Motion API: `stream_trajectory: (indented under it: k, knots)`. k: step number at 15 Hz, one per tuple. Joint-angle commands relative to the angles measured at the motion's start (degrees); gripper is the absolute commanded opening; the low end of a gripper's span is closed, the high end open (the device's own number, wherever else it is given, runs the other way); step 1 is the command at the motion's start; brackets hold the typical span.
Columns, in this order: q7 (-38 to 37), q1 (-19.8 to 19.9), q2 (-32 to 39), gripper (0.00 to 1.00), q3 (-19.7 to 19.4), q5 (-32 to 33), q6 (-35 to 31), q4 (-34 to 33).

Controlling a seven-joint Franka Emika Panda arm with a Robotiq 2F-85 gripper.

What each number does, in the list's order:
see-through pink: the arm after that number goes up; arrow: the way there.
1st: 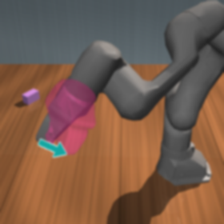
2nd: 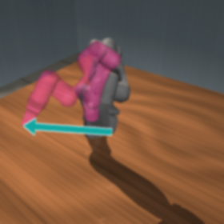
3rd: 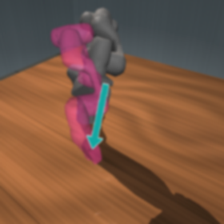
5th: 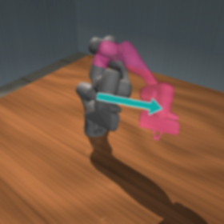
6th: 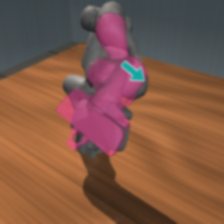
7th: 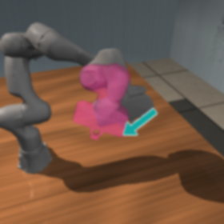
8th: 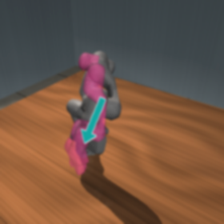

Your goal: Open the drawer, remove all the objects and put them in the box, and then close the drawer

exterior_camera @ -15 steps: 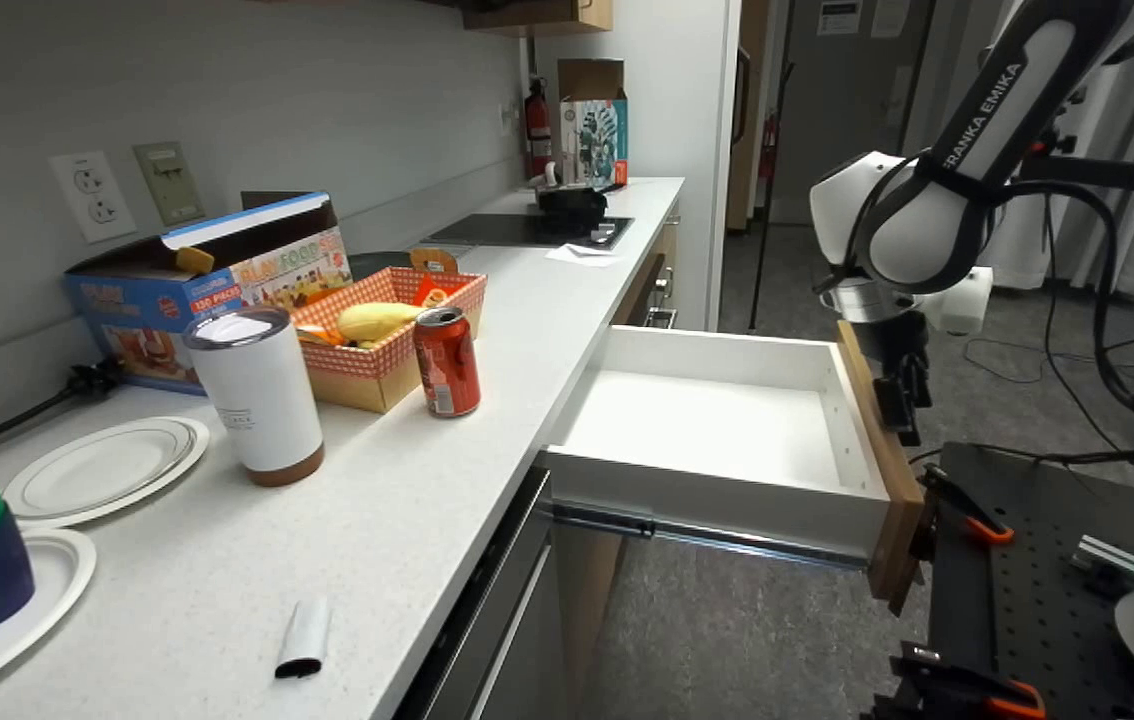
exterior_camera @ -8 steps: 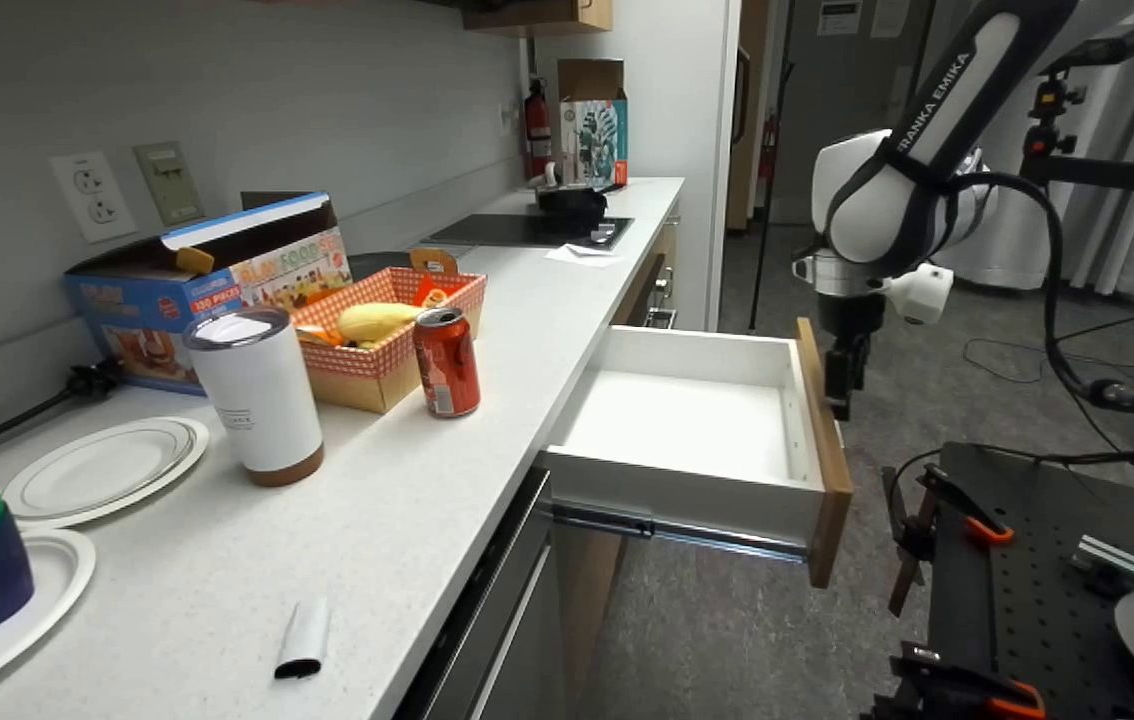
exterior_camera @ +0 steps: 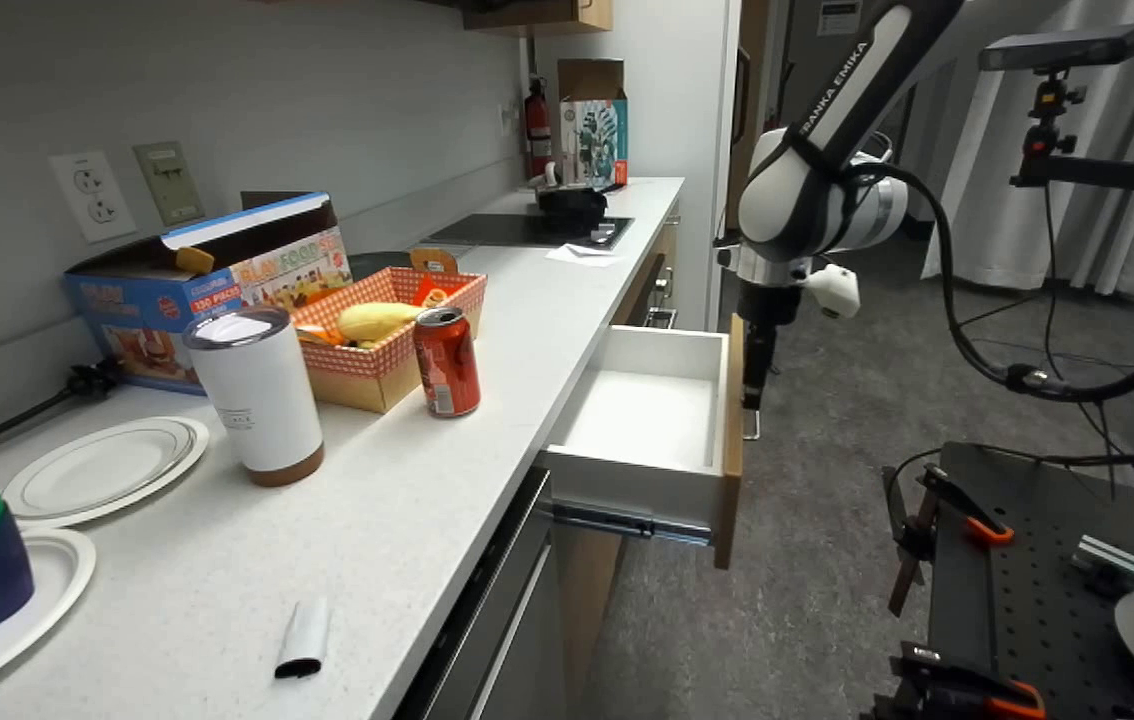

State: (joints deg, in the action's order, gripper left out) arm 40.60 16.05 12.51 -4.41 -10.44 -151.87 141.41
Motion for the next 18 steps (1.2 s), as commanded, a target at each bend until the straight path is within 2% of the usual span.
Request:
stream_trajectory:
  k: [1, 10, 11, 18]
  knots:
    - [4.5, 0.8, 6.4, 1.00, 2.9, -2.3, 0.7, -7.5]
    - [3.7, 2.5, 15.4, 1.00, 7.3, -1.4, 2.1, -20.3]
    - [2.6, 2.0, 12.9, 1.00, 6.1, 0.2, 0.5, -15.8]
    - [2.6, 2.0, 14.3, 1.00, 6.7, 0.2, 1.0, -18.1]
